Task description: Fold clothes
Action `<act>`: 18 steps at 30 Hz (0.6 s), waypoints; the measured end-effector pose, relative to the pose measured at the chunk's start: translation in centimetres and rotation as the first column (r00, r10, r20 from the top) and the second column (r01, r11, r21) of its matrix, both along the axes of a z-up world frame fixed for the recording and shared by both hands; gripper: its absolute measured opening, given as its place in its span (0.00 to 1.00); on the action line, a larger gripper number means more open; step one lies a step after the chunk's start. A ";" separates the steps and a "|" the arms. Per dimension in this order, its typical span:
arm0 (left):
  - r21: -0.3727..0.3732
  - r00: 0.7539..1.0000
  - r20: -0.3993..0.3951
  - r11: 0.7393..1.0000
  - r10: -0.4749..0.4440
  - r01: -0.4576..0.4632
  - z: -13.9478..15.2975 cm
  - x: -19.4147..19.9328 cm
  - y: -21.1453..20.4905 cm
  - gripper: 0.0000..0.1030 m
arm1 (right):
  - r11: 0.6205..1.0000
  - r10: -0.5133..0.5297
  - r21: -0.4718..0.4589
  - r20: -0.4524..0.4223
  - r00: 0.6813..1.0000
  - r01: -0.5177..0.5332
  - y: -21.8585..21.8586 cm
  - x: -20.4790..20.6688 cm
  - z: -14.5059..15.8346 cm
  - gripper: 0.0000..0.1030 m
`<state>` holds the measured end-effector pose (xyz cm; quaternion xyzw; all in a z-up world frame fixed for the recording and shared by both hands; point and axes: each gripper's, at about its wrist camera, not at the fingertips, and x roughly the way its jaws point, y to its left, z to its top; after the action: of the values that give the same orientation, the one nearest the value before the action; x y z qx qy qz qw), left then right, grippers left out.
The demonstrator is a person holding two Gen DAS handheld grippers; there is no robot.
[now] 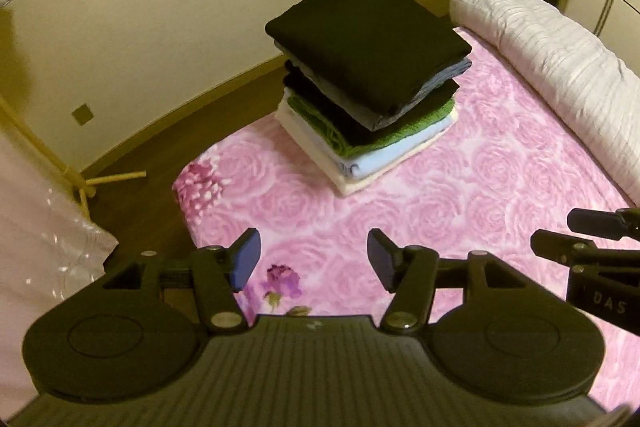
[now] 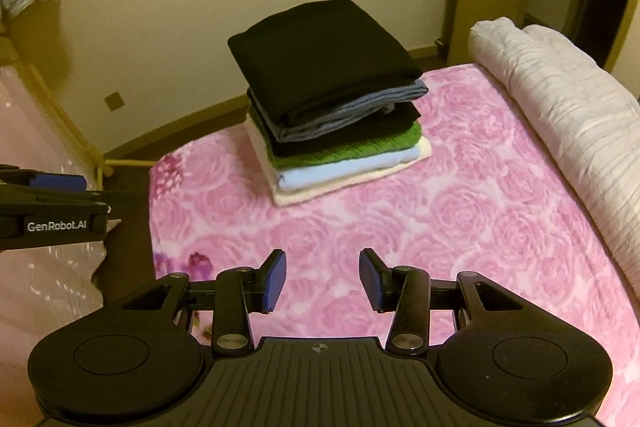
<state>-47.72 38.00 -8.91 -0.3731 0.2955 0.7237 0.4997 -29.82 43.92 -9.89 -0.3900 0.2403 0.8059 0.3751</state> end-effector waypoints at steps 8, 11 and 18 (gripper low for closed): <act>-0.043 0.997 0.057 0.998 0.050 -0.047 -2.0 3.7 0.3 0.54 | 0.999 0.040 -0.018 0.021 0.999 -0.039 2.3 2.4 -1.1 0.43; -0.062 0.996 0.068 0.996 0.065 -0.061 -2.8 4.6 0.8 0.54 | 0.999 0.048 -0.026 0.026 0.999 -0.047 3.3 3.0 -1.6 0.43; -0.081 0.993 0.057 0.992 0.105 -0.100 -4.1 5.6 2.5 0.54 | 0.997 0.064 -0.051 0.032 0.997 -0.062 5.9 3.9 -2.9 0.43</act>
<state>-42.14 40.48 -13.02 -0.4290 0.2887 0.7246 0.4556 -25.95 49.78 -12.78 -0.4204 0.2415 0.8043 0.3437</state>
